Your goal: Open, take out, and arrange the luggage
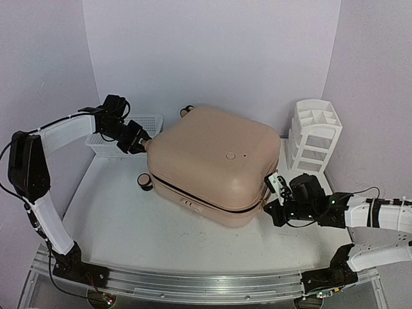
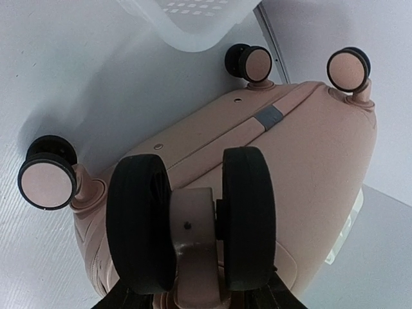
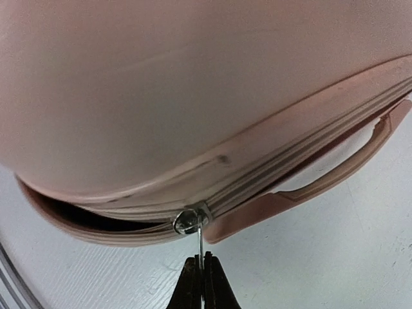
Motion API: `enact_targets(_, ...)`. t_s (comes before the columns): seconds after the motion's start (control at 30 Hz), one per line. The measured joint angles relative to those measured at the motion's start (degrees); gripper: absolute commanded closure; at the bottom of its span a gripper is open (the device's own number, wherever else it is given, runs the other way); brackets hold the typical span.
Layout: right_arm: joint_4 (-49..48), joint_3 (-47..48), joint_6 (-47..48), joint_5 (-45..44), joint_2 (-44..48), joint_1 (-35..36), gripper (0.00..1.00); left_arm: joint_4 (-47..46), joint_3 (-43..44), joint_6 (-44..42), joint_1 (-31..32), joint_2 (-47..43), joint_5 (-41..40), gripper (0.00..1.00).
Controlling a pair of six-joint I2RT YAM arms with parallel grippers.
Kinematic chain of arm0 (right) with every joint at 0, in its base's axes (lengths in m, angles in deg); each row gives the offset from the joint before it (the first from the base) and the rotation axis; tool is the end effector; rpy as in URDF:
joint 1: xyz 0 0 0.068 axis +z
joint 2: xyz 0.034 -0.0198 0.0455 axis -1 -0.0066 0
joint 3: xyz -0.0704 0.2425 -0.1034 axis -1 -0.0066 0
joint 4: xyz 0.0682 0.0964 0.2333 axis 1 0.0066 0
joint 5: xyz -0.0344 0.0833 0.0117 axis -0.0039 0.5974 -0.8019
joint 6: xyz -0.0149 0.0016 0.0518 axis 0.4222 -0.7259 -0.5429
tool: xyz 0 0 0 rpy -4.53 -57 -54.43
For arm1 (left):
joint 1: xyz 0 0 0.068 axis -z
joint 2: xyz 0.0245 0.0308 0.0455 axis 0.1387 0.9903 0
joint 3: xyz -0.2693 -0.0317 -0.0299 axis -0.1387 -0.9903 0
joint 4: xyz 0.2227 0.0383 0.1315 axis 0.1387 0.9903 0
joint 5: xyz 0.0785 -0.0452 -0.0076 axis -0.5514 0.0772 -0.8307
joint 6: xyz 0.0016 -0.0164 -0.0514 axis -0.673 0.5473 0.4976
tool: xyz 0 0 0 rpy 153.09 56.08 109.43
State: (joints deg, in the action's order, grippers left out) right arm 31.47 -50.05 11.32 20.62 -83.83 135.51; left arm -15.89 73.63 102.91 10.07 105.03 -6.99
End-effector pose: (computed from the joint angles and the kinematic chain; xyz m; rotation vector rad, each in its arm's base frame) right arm 0.1600 0.1614 0.2103 -0.5883 1.9079 0.5563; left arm 0.3589 -0.1295 0.2930 -1.0005 2.4853 -1.0190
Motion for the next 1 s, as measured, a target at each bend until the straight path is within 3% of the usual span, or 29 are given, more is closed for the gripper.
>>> enact_targets(0.3,-2.29,6.91,2.54,15.56,-13.29,-17.22,1.0,0.5,2.1,-7.58,-2.73,2.05,6.1,1.0)
enact_targets(0.53,-3.48,15.54,2.34,19.93,-23.58,-27.36,1.0,0.92,2.32,-9.99,-3.5,2.08,7.26,1.0)
enact_targets(0.93,-1.95,21.05,2.23,16.72,-26.64,-31.26,1.0,7.13,5.7,-16.55,-4.33,2.73,9.22,1.0)
enact_targets(1.0,1.27,24.65,2.99,16.7,-28.5,-32.22,0.93,8.22,5.97,-17.59,-4.46,2.73,9.53,1.0)
